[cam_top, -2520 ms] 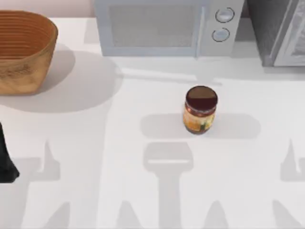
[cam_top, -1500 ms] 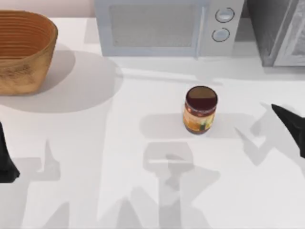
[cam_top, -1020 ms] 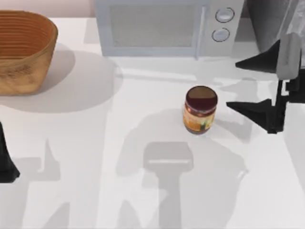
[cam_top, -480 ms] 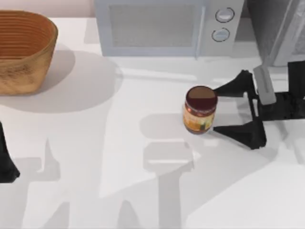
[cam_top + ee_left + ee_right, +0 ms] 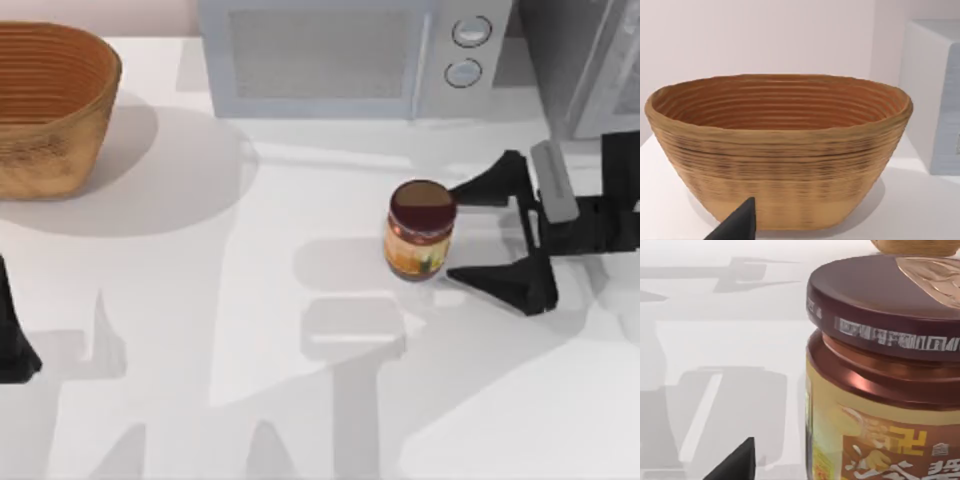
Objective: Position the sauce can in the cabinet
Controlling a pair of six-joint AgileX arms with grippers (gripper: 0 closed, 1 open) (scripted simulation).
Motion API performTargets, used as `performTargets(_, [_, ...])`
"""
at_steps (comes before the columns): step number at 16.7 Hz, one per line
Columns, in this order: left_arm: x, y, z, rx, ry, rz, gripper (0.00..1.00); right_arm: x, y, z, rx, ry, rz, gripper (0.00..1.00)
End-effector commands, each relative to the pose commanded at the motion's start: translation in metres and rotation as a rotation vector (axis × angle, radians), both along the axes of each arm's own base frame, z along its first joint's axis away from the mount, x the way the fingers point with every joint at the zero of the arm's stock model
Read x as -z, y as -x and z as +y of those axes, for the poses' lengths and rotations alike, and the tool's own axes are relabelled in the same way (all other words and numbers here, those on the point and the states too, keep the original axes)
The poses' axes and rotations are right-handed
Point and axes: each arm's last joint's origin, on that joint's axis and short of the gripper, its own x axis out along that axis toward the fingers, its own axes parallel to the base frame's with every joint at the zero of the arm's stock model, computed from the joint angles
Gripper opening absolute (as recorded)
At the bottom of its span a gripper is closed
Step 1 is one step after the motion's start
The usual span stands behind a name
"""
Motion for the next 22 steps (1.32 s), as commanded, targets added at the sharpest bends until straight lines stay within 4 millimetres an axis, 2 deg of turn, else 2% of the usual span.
performTargets(5, [0.000, 0.000, 0.000, 0.000, 0.000, 0.000, 1.00, 0.004, -0.006, 0.008, 0.004, -0.002, -0.003, 1.00])
performTargets(14, [0.000, 0.000, 0.000, 0.000, 0.000, 0.000, 1.00, 0.006, -0.002, 0.057, 0.003, -0.002, -0.004, 1.00])
performTargets(18, [0.000, 0.000, 0.000, 0.000, 0.000, 0.000, 1.00, 0.006, -0.002, 0.058, 0.003, -0.002, -0.004, 1.00])
performTargets(22, [0.000, 0.000, 0.000, 0.000, 0.000, 0.000, 1.00, 0.006, -0.002, 0.058, 0.003, -0.002, -0.004, 0.70])
